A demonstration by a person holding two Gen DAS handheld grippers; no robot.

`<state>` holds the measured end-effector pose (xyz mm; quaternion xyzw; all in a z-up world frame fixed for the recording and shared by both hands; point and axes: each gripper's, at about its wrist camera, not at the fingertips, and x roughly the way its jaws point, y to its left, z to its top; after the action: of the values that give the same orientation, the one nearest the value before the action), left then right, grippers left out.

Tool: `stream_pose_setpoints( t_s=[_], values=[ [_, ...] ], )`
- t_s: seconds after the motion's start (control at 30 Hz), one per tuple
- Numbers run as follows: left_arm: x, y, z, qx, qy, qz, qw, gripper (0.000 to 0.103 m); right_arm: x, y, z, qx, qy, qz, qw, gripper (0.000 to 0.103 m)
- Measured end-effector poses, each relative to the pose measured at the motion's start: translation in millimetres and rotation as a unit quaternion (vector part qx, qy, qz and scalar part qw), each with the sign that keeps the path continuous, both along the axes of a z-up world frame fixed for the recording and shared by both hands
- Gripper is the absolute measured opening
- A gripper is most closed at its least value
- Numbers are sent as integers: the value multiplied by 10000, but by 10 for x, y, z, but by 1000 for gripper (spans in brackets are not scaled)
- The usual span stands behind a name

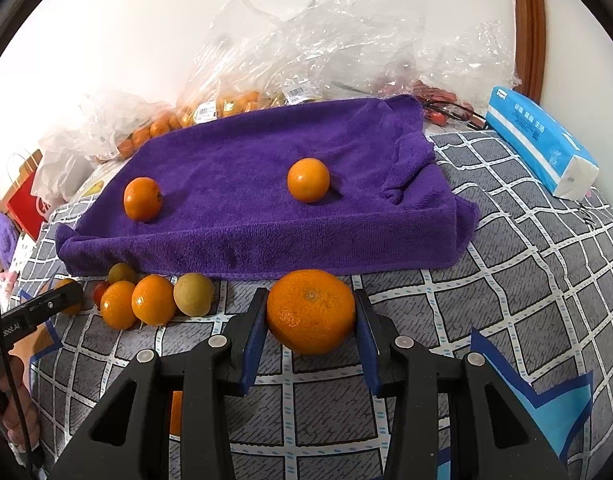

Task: Organize fruits
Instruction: 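Lift the orange with the right tool while the left tool lifts its orange toward the towel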

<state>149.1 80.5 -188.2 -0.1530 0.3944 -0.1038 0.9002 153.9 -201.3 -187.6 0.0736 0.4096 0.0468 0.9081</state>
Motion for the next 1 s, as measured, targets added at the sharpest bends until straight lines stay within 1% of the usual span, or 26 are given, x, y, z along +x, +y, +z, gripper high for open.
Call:
stream_pose_setpoints(
  t_s=[0.13,0.2,0.33,0.53,0.63,0.67,0.73,0.77,0.87,0.9,1.0],
  values=[
    [-22,111,-9,-311,-15,151,9994,32,-6,-5,4,17,-24,-4,10000,41],
    [-23,125,-12,-367,-33,196,9991,32,-16,-12,12,41,-53,-18,10000,41],
    [-38,111,9,-288,-151,256,9991,32,-34,-39,27,148,-121,-52,9998,41],
    [-90,58,78,-88,-396,283,9988,32,-47,-41,48,176,-194,-52,9996,41],
    [-102,25,104,93,-284,366,9989,32,-72,-47,67,123,-247,-127,9995,41],
    [-119,24,120,89,-259,364,9990,32,-84,-43,75,69,-260,-162,9995,41],
    [-157,26,185,63,-173,390,9991,32,-114,-10,91,-27,-279,-61,9996,41],
    [-182,25,243,47,-192,368,9991,32,-129,6,107,-51,-279,-35,9996,41],
    [-213,5,393,120,-253,407,9988,32,-154,42,183,164,-236,81,9996,41],
    [-208,-10,445,101,-250,385,9989,32,-165,59,219,163,-256,102,9995,41],
    [-166,-42,566,-10,-217,334,9992,32,-204,176,370,-143,-449,173,9987,41]
  ],
)
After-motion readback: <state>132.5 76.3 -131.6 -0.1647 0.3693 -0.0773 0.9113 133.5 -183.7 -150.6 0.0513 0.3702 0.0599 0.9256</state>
